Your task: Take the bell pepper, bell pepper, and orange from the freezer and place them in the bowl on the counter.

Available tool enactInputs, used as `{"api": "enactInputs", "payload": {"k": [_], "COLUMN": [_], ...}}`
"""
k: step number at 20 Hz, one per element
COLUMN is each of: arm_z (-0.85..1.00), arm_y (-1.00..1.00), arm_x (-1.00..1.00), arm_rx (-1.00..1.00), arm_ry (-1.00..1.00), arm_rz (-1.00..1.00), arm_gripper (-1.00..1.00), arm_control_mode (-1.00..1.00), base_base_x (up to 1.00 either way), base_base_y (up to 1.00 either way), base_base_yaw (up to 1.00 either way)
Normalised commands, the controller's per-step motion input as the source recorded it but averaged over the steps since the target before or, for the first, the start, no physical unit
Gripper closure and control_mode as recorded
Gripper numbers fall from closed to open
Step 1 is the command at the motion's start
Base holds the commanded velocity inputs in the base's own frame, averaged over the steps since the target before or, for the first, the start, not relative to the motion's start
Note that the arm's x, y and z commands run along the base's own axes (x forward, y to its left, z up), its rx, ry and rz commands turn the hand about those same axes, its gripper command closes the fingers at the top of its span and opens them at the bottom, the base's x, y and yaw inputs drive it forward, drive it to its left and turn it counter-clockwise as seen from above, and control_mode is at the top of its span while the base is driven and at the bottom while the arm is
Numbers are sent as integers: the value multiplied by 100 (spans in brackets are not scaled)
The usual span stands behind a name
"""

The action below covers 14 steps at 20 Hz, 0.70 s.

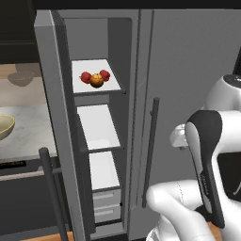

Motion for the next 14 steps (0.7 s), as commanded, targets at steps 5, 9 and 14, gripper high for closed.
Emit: {"api": "enactInputs", "payload": {"k": [5,9,14], "arm_z": [0,0,0], "arm_y": [0,-3,-3], "arm_x": [-30,-5,0], "arm_rx": [0,0,0], "arm_ry": [0,0,0], "arm_rz": [0,0,-1], "arm_gripper": [-100,-100,-100], "arm_control_mode": [-100,-100,-100], "base_base_x": [0,0,0], "base_base_y": [0,0,0], "base_base_yaw": [0,0,0]}}
